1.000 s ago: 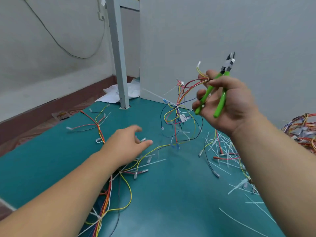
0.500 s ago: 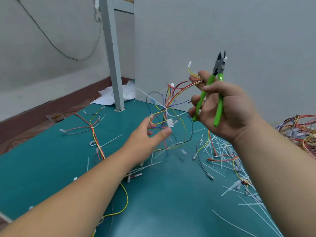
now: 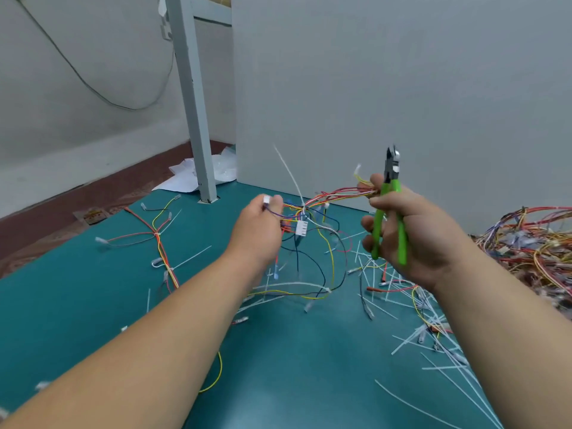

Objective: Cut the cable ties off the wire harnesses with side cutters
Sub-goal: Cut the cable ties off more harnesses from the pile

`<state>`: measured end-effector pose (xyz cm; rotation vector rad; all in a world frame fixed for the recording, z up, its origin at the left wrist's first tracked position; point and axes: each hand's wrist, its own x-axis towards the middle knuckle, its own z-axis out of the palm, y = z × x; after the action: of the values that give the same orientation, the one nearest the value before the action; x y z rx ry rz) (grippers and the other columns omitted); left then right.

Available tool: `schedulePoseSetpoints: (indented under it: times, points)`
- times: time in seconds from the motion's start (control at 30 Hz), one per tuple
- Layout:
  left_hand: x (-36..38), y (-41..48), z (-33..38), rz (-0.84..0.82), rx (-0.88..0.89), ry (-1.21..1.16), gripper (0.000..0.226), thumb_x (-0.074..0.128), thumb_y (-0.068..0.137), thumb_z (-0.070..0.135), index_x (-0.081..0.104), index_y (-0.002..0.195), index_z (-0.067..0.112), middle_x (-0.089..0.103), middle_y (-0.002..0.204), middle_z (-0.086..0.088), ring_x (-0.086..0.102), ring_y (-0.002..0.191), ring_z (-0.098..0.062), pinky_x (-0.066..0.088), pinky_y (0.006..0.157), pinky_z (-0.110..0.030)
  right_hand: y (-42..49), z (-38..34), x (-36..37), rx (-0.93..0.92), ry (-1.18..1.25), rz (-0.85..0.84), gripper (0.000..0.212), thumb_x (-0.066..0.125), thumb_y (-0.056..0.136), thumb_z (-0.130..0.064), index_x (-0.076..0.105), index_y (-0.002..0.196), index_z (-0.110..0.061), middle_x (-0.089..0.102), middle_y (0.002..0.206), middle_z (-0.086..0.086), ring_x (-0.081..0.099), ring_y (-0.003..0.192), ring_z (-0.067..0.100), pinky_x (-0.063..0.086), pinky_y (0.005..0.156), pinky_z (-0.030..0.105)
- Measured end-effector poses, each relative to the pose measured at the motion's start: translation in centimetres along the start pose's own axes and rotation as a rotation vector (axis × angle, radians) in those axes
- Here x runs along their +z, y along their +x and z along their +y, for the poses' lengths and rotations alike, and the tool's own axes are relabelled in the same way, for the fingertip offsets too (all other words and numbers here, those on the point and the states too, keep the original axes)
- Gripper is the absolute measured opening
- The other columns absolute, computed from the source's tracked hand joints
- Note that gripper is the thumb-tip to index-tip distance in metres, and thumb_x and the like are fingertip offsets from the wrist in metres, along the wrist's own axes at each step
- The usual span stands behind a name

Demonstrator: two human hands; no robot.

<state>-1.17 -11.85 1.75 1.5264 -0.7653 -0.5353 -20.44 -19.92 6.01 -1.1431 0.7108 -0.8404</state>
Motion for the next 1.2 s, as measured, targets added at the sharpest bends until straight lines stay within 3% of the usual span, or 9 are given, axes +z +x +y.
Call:
schedulePoseSetpoints:
  times: [0.1, 0.23, 0.33, 0.47, 0.63, 0.77, 0.93, 1.03, 1.2]
  points:
    - [1.2, -0.6, -0.6, -0.196, -0.050, -0.081, 0.026, 0.074, 0.090, 0.022, 0.050, 0.083, 0.020, 0.067, 0.069, 0.004, 0.062, 0.059, -0.010, 0.047, 0.066, -0.033, -0.7, 1.1, -0.6, -0.026, 0.046, -0.034, 0.058, 0.064, 0.071, -0.019, 0.069, 0.127, -0.032, 0.067, 0.128, -0.005, 0.054, 0.075, 0.018, 0.044, 0.059, 0.033]
    - [1.8, -0.4, -1.5, -0.084, -0.091, -0.045, 0.027, 0.071, 0.082, -0.004, 0.057, 0.089, 0.019, 0.068, 0.085, -0.002, 0.060, 0.067, -0.018, 0.051, 0.064, -0.030, -1.4, 1.9, -1.7, -0.040, 0.097, -0.036, 0.049, 0.059, 0.086, -0.013, 0.066, 0.132, -0.030, 0.070, 0.130, -0.010, 0.052, 0.072, 0.016, 0.043, 0.061, 0.033]
    - [2.8, -0.5, -1.4, 0.002, -0.022, 0.032, 0.027, 0.066, 0.085, -0.002, 0.061, 0.092, 0.023, 0.067, 0.082, 0.005, 0.059, 0.068, -0.011, 0.046, 0.059, -0.016, -2.0, 3.0, -2.6, -0.054, 0.085, -0.049, 0.053, 0.059, 0.082, -0.014, 0.067, 0.131, -0.031, 0.072, 0.125, -0.012, 0.052, 0.072, 0.015, 0.042, 0.062, 0.032]
    - [5.4, -1.5, -1.2, 0.068, -0.018, -0.290, 0.021, 0.072, 0.088, 0.005, 0.058, 0.094, 0.019, 0.062, 0.082, 0.001, 0.051, 0.060, -0.009, 0.041, 0.062, -0.026, -2.7, 4.8, -3.2, -0.048, 0.104, -0.033, 0.057, 0.062, 0.075, -0.015, 0.070, 0.129, -0.035, 0.059, 0.103, -0.002, 0.053, 0.068, 0.013, 0.042, 0.062, 0.033]
    - [7.0, -2.1, -2.3, 0.124, -0.093, -0.655, 0.032, 0.058, 0.090, -0.013, 0.064, 0.102, 0.016, 0.073, 0.096, -0.002, 0.075, 0.082, -0.012, 0.048, 0.060, -0.020, -3.0, 5.8, -4.0, -0.081, 0.173, -0.017, 0.059, 0.062, 0.075, -0.013, 0.069, 0.132, -0.030, 0.068, 0.123, -0.004, 0.053, 0.072, 0.016, 0.041, 0.065, 0.035]
    - [7.1, -2.2, -4.0, 0.107, -0.042, -0.565, 0.024, 0.063, 0.093, -0.007, 0.068, 0.104, 0.013, 0.075, 0.101, -0.003, 0.077, 0.089, -0.022, 0.052, 0.072, -0.029, -2.6, 4.5, -5.3, -0.170, 0.257, 0.002, 0.059, 0.053, 0.085, -0.011, 0.057, 0.143, -0.022, 0.064, 0.141, -0.003, 0.052, 0.074, 0.015, 0.040, 0.066, 0.035]
    - [6.5, -1.0, -4.1, 0.076, -0.033, -0.483, 0.013, 0.061, 0.100, 0.008, 0.068, 0.098, 0.018, 0.077, 0.082, 0.003, 0.075, 0.074, -0.019, 0.054, 0.057, -0.024, -1.7, 2.9, -6.4, -0.283, 0.432, -0.028, 0.064, 0.046, 0.089, -0.013, 0.046, 0.152, -0.019, 0.058, 0.147, -0.002, 0.053, 0.072, 0.014, 0.043, 0.065, 0.034]
    - [5.2, -0.3, -4.5, 0.190, -0.072, -0.408, 0.016, 0.059, 0.100, 0.011, 0.067, 0.096, 0.025, 0.076, 0.078, 0.008, 0.073, 0.072, -0.012, 0.050, 0.062, -0.024, -1.4, 2.0, -6.9, -0.303, 0.428, -0.062, 0.064, 0.045, 0.089, -0.015, 0.043, 0.153, -0.019, 0.058, 0.141, -0.002, 0.052, 0.072, 0.014, 0.042, 0.067, 0.034]
    - [4.0, -0.7, -4.3, 0.119, -0.066, -0.005, 0.029, 0.067, 0.089, 0.014, 0.062, 0.111, 0.033, 0.073, 0.101, 0.006, 0.061, 0.073, -0.002, 0.049, 0.061, -0.017, -1.8, 0.7, -8.1, -0.324, 0.405, -0.085, 0.048, 0.043, 0.091, -0.016, 0.052, 0.138, -0.024, 0.058, 0.142, -0.001, 0.050, 0.071, 0.014, 0.042, 0.068, 0.035]
